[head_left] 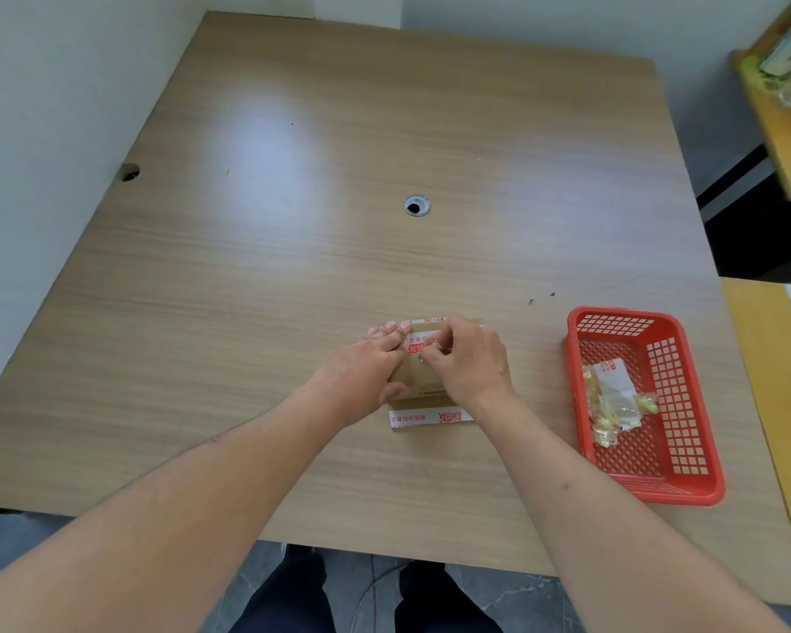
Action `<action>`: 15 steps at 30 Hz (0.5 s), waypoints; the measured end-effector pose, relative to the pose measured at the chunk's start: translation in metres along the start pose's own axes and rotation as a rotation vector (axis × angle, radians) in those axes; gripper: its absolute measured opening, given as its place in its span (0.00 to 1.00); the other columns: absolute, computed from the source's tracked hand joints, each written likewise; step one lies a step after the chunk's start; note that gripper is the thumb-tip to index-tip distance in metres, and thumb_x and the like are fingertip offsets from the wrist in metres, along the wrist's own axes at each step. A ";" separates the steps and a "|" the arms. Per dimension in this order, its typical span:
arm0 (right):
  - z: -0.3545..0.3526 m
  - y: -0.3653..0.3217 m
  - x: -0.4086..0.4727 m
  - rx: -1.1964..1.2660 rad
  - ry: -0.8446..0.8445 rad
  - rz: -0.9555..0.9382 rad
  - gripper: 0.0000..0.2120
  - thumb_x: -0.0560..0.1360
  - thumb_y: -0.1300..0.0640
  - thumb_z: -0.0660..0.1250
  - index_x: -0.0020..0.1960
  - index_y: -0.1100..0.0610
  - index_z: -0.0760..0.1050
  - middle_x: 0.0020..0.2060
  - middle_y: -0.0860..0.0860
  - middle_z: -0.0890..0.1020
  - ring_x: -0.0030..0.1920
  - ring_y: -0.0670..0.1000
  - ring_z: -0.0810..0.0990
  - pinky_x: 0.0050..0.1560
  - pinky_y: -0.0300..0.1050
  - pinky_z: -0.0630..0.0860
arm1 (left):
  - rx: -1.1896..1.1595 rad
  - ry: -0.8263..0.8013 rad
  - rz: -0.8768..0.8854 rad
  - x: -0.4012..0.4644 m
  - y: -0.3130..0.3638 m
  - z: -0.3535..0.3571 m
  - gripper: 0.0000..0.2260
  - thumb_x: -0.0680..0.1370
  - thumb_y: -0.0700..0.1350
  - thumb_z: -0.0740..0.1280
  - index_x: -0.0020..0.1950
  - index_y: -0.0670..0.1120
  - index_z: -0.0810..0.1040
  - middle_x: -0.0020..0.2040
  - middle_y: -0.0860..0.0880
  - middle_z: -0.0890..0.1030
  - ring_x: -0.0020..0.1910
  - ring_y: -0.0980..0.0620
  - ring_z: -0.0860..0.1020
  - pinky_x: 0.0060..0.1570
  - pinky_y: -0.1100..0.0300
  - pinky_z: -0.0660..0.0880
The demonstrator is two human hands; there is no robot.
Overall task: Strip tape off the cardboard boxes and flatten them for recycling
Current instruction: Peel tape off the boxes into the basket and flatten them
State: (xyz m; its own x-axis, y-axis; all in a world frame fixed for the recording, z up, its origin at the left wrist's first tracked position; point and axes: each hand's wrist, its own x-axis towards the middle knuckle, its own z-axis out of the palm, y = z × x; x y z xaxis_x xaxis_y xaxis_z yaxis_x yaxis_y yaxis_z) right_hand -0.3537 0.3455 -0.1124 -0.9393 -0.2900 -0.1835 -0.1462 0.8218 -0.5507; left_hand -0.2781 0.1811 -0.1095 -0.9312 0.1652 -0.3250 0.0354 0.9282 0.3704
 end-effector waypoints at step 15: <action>0.010 0.013 -0.024 -0.238 -0.068 -0.587 0.07 0.77 0.58 0.67 0.42 0.57 0.79 0.42 0.51 0.82 0.46 0.58 0.81 0.36 0.51 0.78 | -0.018 -0.017 -0.039 0.005 0.002 0.009 0.29 0.83 0.47 0.64 0.82 0.45 0.58 0.84 0.51 0.46 0.82 0.51 0.46 0.77 0.58 0.57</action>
State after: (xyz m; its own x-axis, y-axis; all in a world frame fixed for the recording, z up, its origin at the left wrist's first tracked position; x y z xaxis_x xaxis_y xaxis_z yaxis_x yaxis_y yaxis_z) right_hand -0.3302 0.3584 -0.1231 -0.6614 -0.7491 0.0381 -0.7028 0.6011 -0.3805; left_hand -0.2792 0.1869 -0.1179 -0.9252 0.1353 -0.3544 -0.0073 0.9277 0.3732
